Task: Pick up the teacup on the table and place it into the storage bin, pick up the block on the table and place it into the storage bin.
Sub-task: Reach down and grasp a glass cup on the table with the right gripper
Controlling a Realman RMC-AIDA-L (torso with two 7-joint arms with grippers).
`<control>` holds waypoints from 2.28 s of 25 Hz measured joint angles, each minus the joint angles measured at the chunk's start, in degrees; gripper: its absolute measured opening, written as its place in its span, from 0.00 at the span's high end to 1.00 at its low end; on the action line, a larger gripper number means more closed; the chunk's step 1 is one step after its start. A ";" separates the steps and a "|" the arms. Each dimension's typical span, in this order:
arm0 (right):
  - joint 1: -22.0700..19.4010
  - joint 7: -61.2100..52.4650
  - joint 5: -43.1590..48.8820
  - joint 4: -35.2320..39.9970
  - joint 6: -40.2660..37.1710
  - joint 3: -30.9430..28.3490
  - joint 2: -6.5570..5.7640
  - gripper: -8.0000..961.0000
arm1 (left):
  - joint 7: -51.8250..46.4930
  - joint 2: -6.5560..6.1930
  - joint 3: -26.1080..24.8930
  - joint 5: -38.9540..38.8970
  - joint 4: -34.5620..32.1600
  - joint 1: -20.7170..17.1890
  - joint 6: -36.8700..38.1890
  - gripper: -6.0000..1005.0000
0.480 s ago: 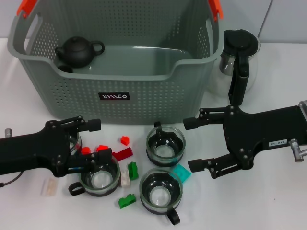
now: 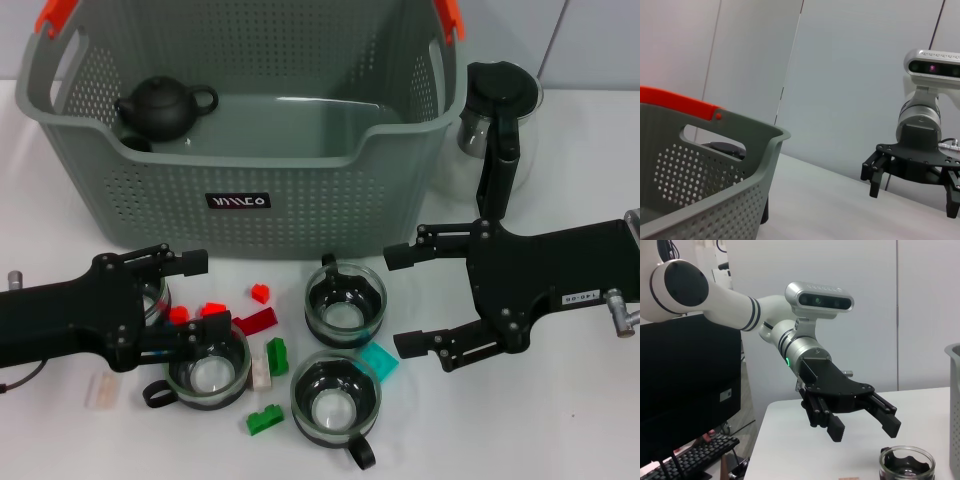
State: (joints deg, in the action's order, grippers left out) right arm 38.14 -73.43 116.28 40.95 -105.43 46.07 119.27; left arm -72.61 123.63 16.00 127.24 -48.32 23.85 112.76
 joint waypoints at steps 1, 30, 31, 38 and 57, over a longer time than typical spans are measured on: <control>-0.01 -0.10 0.00 0.00 -0.03 0.00 0.00 0.05 | 0.02 0.02 0.00 -0.02 0.00 -0.01 0.00 0.17; 13.23 -55.50 28.61 33.48 0.42 11.93 0.96 0.13 | 5.80 0.36 -2.38 -1.41 0.33 -1.12 -0.07 0.17; 13.79 -56.26 29.37 33.50 0.86 13.10 1.06 0.13 | 5.81 0.36 -2.38 -1.45 0.34 -1.08 -0.05 0.17; 15.99 -60.06 32.64 34.24 3.21 20.46 1.63 0.13 | 5.82 0.30 -2.38 -1.57 0.34 -0.96 0.09 0.17; 16.99 -68.01 32.01 35.65 1.01 28.12 2.17 0.14 | 5.83 0.39 -2.19 -2.54 0.59 -0.87 0.79 0.17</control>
State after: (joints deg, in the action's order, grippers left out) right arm 55.13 -141.44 148.29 76.60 -104.42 74.19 121.44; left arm -66.79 124.02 13.81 124.71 -47.74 22.98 113.55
